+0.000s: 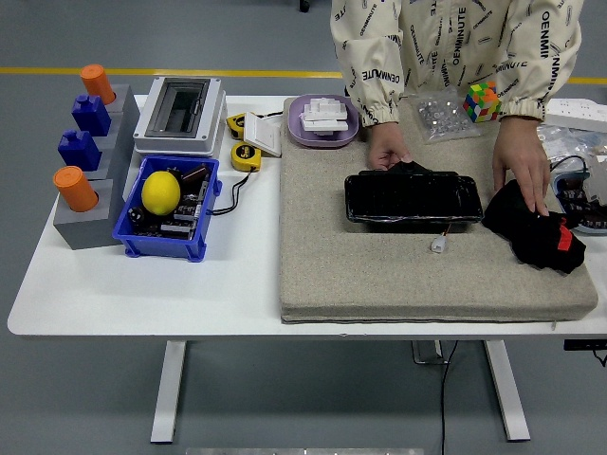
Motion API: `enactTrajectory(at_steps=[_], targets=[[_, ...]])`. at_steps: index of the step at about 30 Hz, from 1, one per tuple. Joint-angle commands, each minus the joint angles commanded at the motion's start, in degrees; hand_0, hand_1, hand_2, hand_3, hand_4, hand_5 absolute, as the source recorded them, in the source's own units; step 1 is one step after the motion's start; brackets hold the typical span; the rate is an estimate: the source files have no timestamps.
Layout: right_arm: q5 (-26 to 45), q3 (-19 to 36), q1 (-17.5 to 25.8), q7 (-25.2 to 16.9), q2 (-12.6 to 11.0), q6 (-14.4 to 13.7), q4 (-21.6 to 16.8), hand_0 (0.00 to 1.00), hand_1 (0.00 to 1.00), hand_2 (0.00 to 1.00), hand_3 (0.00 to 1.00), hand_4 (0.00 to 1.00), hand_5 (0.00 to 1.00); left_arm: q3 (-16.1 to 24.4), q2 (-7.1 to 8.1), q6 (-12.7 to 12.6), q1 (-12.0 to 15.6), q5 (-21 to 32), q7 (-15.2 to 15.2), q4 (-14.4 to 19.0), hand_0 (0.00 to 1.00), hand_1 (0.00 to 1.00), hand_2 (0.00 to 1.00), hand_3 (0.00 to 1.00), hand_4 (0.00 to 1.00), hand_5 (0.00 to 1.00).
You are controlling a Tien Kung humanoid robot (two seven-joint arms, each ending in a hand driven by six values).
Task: Pick the rag up,wipe the panel,place it on the desk
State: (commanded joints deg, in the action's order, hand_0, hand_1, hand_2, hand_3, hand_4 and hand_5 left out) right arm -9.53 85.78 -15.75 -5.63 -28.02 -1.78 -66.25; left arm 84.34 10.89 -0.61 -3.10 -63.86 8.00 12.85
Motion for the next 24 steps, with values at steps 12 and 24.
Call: enactTrajectory(at_steps=[12,24], targets=[[0.6,0.9,0.8,0.0,-0.4,0.3,-0.2,0.937,0.842,0.899,0.900,0.998,0.881,-0.3,0.98,0.0,-0.3,-0.2,-0.1,0.0,0.612,0.641,0.654,0.561,0.627,0.438],[0.6,0.9,0.9,0.1,-0.4,0.4,-0.3,0.939,0.843,0.904,0.900,0.998,0.885,-2.5,1.81,0.1,-0.3,0.4,-0.1,0.0,0.613,0.641,0.654,0.562,0.626,0.437]])
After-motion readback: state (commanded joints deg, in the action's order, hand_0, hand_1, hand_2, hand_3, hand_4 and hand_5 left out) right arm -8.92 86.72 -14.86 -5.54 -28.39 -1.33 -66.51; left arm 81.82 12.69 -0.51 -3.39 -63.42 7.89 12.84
